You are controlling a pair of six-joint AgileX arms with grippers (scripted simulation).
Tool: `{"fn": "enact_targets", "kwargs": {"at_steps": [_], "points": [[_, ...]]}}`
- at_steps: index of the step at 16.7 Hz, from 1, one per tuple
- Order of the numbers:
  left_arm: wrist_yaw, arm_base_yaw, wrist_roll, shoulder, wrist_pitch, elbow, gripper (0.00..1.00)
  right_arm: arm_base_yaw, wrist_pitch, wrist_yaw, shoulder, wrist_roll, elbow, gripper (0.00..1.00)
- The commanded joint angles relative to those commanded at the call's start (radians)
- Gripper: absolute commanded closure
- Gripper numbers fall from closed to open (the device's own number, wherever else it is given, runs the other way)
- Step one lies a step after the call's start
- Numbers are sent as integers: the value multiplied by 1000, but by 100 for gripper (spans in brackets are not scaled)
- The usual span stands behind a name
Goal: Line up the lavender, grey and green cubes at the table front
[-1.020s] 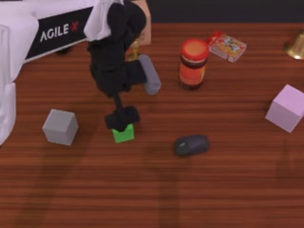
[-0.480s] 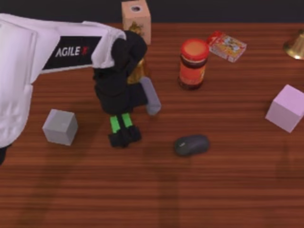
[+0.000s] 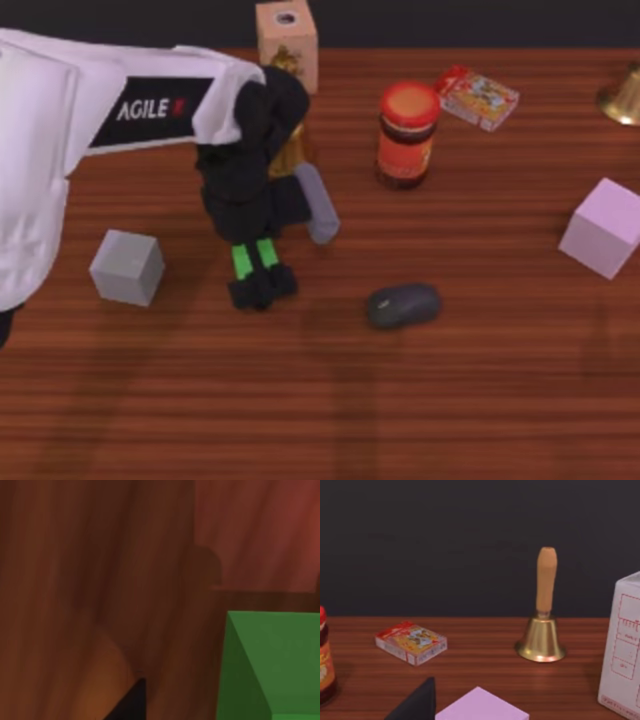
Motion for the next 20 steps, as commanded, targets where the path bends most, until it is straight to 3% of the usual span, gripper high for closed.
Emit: {"fn": "enact_targets", "kwargs": {"at_steps": [7,15,20], "points": [[0,0,0,0,0,0,98,0,0,0,0,0,0,0],[0,0,0,0,0,0,100,0,0,0,0,0,0,0],[14,5,-11,-61,-100,58,100,0,0,0,0,0,0,0]]}}
